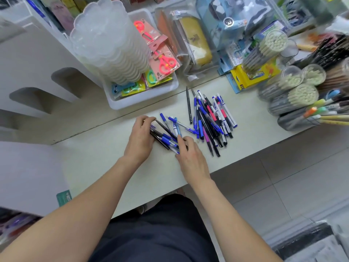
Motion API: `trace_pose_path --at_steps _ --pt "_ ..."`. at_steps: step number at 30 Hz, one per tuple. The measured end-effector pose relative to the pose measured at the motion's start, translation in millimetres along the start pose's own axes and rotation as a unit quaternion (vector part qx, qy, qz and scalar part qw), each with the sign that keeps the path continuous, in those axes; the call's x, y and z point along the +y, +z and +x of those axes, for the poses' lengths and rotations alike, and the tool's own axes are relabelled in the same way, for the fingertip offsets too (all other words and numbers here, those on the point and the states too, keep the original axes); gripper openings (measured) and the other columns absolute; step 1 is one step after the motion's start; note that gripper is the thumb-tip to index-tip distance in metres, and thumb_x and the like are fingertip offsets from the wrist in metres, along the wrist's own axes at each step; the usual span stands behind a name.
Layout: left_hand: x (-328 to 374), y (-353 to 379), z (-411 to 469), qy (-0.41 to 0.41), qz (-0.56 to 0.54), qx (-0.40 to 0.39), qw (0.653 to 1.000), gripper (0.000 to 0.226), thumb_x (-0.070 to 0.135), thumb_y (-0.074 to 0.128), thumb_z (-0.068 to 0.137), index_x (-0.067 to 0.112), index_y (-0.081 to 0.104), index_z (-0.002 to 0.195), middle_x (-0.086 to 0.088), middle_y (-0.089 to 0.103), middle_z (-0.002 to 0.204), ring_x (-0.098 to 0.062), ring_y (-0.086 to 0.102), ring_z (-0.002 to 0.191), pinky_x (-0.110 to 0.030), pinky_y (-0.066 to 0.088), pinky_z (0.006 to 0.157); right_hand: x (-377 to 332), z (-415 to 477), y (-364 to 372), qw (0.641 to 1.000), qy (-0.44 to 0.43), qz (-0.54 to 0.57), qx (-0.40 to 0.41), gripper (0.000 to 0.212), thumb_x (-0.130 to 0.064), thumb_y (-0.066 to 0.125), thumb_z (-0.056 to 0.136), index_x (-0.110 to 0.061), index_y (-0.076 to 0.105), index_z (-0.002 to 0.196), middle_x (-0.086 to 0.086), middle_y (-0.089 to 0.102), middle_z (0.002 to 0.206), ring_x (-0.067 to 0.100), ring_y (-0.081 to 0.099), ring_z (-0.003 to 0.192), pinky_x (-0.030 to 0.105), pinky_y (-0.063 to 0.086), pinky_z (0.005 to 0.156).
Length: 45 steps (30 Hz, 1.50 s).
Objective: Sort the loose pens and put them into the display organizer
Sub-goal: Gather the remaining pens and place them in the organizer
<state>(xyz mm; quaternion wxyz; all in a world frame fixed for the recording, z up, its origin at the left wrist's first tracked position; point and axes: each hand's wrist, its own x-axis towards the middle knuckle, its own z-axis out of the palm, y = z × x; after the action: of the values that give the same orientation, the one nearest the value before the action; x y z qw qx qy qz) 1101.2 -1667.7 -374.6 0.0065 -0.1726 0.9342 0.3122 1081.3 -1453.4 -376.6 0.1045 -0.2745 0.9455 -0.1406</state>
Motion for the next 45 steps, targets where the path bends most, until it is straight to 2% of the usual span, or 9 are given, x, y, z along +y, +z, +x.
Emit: trace_pose_path --at_steps 3,6,9,15,19,24,30,38,45 --pt "3.1 -3.1 -3.3 -0.026 -0.009 0.016 0.999 0.078 -0.008 0.077 0.079 0.011 0.05 0.149 -0.013 0.044 0.143 -0.033 0.049 0.131 -0.038 0.043 0.115 -3.1 10.5 -7.9 0.999 0.003 -0.035 0.008 0.09 -0.037 0.089 0.081 -0.012 0.043 0.155 0.018 0.047 0.144 0.036 0.054 0.12 0.045 0.052 0.095" --pt "2.3 -1.0 0.0 -0.059 0.012 -0.012 0.998 0.09 0.006 0.081 0.082 0.014 0.037 0.159 -0.014 0.031 0.161 -0.037 0.032 0.145 -0.044 0.033 0.121 -4.3 23.6 -9.5 0.998 0.011 -0.059 -0.023 0.109 -0.057 0.082 0.081 -0.013 0.026 0.165 0.022 0.026 0.165 0.044 0.035 0.145 0.053 0.041 0.112" --pt "-0.1 -0.6 8.4 -0.063 0.04 -0.055 0.996 0.095 0.017 0.081 0.082 0.007 0.032 0.162 -0.017 0.036 0.162 -0.04 0.031 0.149 -0.041 0.025 0.123 -8.8 37.1 -7.4 0.997 0.025 -0.057 -0.051 0.121 -0.068 0.073 0.081 -0.008 0.011 0.167 0.024 0.019 0.168 0.044 0.026 0.151 0.055 0.03 0.121" --pt "8.9 1.5 12.0 -0.031 0.011 -0.089 0.995 0.072 0.008 0.076 0.077 0.01 0.054 0.145 -0.013 0.059 0.124 -0.037 0.053 0.118 -0.032 0.04 0.098 -34.1 50.9 -2.9 0.995 0.029 -0.041 -0.088 0.106 -0.053 0.07 0.088 0.002 0.019 0.164 0.018 0.039 0.152 0.039 0.044 0.126 0.049 0.038 0.104" --pt "14.0 -2.5 1.8 -0.061 -0.015 -0.085 0.994 0.088 -0.005 0.076 0.078 0.013 0.043 0.158 -0.01 0.046 0.139 -0.031 0.055 0.123 -0.037 0.048 0.106 -49.4 50.9 2.8 0.99 0.086 0.022 -0.111 0.085 -0.041 0.059 0.104 -0.006 0.014 0.166 0.016 0.032 0.156 0.037 0.041 0.128 0.047 0.039 0.104" --pt "15.6 -10.4 -16.0 -0.135 -0.046 -0.048 0.989 0.08 -0.004 0.067 0.085 0.015 0.04 0.158 -0.011 0.04 0.142 -0.034 0.059 0.112 -0.043 0.05 0.104 -67.6 51.3 8.0 0.985 0.117 -0.046 -0.122 0.056 -0.015 0.039 0.093 0.002 0.053 0.144 0.012 0.061 0.115 0.027 0.059 0.097 0.035 0.051 0.076" --pt "21.5 -15.6 -36.2 -0.216 -0.086 -0.061 0.971 0.058 0.0 0.058 0.091 0.014 0.05 0.146 -0.011 0.049 0.135 -0.026 0.06 0.117 -0.034 0.047 0.103 -50.4 43.0 21.0 0.987 0.016 -0.143 -0.065 0.054 0.0 0.024 0.099 0.008 0.054 0.143 0.017 0.06 0.101 0.029 0.056 0.083 0.033 0.047 0.066" --pt "27.5 -16.7 -55.2 -0.338 -0.217 -0.094 0.911 0.027 0.014 0.055 0.095 0.026 0.068 0.115 -0.001 0.071 0.106 -0.024 0.069 0.095 -0.03 0.053 0.072 -25.7 69.1 15.3 0.97 -0.145 -0.195 -0.009 0.053 -0.004 0.033 0.093 0.003 0.057 0.141 0.01 0.058 0.087 0.023 0.056 0.063 0.031 0.04 0.041" --pt "28.4 -16.5 -51.6 -0.383 -0.303 -0.081 0.869 0.022 0.009 0.054 0.095 0.019 0.068 0.109 -0.009 0.074 0.092 -0.026 0.069 0.075 -0.044 0.062 0.076 -29.3 80.3 1.2 0.949 -0.209 -0.23 -0.056 0.054 -0.005 0.021 0.098 0.003 0.044 0.146 0.012 0.061 0.105 0.029 0.07 0.079 0.037 0.04 0.053"
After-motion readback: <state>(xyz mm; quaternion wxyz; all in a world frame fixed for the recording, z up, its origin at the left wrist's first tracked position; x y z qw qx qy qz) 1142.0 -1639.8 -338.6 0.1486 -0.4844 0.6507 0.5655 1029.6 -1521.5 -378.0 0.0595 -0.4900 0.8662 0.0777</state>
